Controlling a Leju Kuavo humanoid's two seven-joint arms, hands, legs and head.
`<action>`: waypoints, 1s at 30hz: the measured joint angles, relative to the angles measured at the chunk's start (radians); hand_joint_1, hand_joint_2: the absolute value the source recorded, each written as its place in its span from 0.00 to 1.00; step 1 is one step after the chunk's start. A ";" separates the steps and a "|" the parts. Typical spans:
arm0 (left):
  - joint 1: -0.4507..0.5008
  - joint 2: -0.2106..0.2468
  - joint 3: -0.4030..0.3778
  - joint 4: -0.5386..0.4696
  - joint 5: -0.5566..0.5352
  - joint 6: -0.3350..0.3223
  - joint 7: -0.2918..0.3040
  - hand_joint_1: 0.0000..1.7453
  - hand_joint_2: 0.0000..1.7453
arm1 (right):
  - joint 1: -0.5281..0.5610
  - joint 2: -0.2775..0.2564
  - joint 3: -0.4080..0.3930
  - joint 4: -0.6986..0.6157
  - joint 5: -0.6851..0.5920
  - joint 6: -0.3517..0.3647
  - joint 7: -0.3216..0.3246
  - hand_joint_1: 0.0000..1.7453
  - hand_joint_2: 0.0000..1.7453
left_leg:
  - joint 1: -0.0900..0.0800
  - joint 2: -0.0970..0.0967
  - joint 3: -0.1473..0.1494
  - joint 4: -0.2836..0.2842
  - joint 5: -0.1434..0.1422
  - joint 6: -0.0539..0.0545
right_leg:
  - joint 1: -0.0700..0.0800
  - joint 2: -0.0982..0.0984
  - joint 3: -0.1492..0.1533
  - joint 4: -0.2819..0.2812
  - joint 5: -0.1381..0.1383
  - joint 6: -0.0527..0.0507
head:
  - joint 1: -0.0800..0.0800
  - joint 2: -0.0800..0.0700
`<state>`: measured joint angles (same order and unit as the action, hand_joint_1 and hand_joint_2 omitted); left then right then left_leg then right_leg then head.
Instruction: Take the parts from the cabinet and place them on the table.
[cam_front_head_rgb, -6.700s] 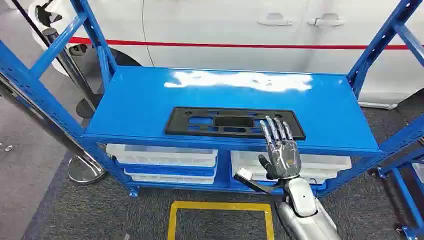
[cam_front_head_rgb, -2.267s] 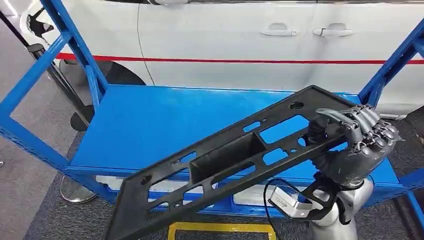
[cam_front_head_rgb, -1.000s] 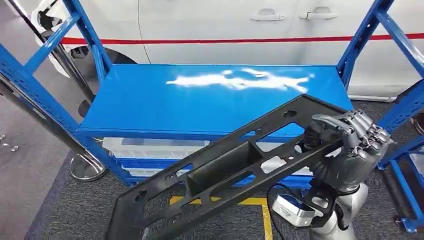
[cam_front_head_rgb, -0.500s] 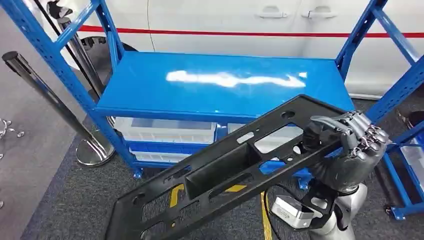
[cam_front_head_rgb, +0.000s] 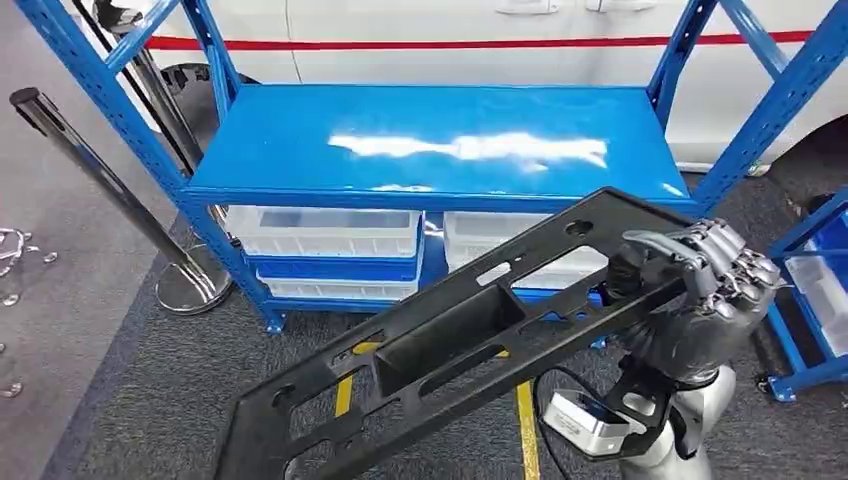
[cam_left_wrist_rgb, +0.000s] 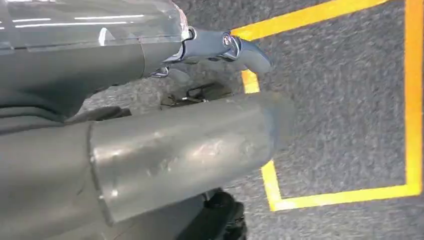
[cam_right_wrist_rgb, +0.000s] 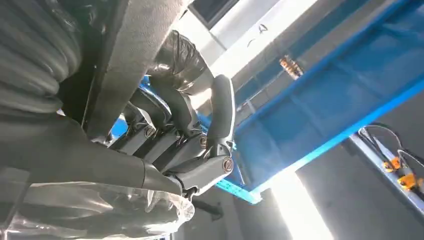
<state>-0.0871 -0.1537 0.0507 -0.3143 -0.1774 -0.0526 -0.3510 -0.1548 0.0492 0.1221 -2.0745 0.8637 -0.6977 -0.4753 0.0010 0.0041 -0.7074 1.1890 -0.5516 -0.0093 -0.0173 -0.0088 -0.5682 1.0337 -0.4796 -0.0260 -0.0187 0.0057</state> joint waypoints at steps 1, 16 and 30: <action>0.000 0.000 0.000 0.000 0.000 0.000 -0.001 0.00 0.00 | 0.000 0.000 0.000 0.000 0.000 0.000 0.000 1.00 1.00 | 0.002 0.000 -0.013 0.068 -0.039 -0.004 | 0.001 -0.001 -0.014 0.000 0.011 0.000 | 0.000 0.000; -0.015 -0.002 -0.017 0.002 0.014 -0.011 -0.008 0.00 0.00 | -0.003 0.003 -0.005 0.002 0.009 -0.001 -0.040 1.00 1.00 | -0.006 0.005 0.184 -0.230 0.099 0.055 | 0.002 0.008 -0.169 0.186 -0.075 0.046 | 0.002 0.000; -0.017 0.000 -0.040 0.003 0.019 -0.018 0.003 0.00 0.00 | 0.002 0.019 -0.034 -0.006 0.015 0.000 -0.065 1.00 1.00 | -0.005 0.003 0.037 -0.053 0.018 0.004 | 0.005 0.004 0.002 0.011 -0.011 -0.008 | 0.001 0.000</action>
<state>-0.1044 -0.1541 0.0107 -0.3109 -0.1579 -0.0702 -0.3483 -0.1529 0.0679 0.0877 -2.0809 0.8789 -0.6981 -0.5406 -0.0037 0.0072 -0.6707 1.1356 -0.5338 -0.0049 -0.0122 -0.0050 -0.5658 1.0451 -0.4907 -0.0341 -0.0179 0.0057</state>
